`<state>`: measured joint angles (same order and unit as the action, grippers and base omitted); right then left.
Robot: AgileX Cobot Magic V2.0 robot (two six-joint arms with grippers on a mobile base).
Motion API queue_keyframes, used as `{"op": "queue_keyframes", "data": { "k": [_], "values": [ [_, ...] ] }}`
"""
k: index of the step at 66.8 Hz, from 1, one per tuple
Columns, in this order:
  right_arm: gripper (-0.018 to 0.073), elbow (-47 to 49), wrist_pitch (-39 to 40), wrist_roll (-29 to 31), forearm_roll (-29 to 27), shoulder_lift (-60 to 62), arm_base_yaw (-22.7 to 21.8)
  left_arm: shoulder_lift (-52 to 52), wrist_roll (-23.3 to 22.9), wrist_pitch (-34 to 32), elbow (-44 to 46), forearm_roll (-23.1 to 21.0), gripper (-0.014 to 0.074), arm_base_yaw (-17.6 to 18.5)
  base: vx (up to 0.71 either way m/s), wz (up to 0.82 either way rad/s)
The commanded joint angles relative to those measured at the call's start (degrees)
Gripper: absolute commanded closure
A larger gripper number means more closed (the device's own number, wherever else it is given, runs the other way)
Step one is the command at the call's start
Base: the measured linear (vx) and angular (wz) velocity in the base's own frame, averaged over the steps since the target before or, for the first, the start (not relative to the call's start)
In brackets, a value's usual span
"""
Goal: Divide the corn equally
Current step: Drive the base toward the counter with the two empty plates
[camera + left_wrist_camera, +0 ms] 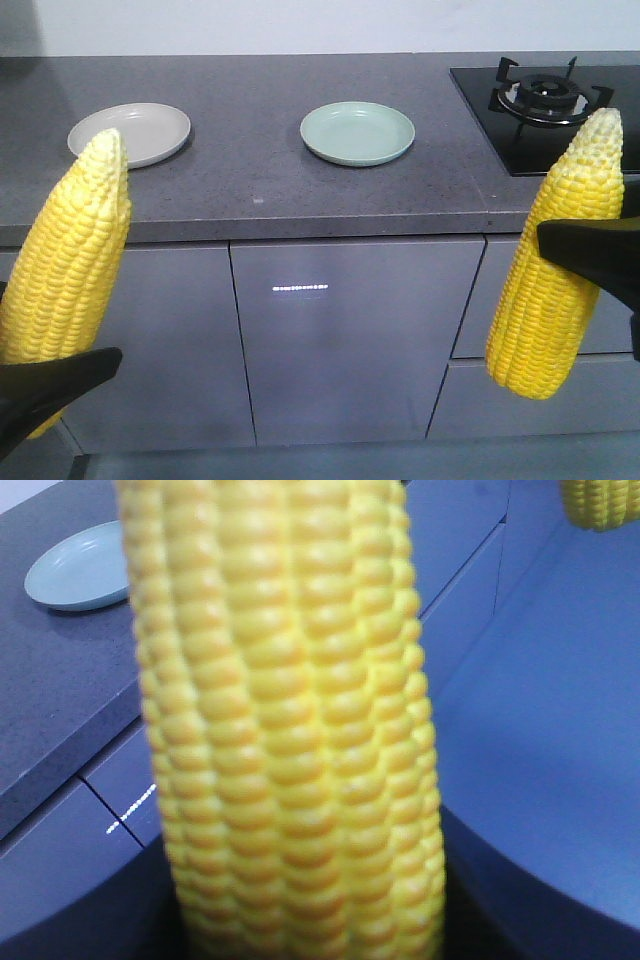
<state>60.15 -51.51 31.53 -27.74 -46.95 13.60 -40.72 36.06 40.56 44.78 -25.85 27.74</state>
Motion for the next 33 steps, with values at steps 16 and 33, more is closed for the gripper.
{"op": "queue_keyframes", "data": {
  "k": [16,33],
  "values": [
    [0.0447,1.5,3.7,0.3,-1.4,0.2,-0.1,0.1,-0.1,-3.4,1.3,-1.8,0.0325,0.0,0.1,-0.1],
    [0.0447,1.5,3.7,0.3,-1.4,0.2,-0.1,0.1,-0.1,-3.4,1.3,-1.8,0.0325,0.0,0.12,-0.05]
  ]
}}
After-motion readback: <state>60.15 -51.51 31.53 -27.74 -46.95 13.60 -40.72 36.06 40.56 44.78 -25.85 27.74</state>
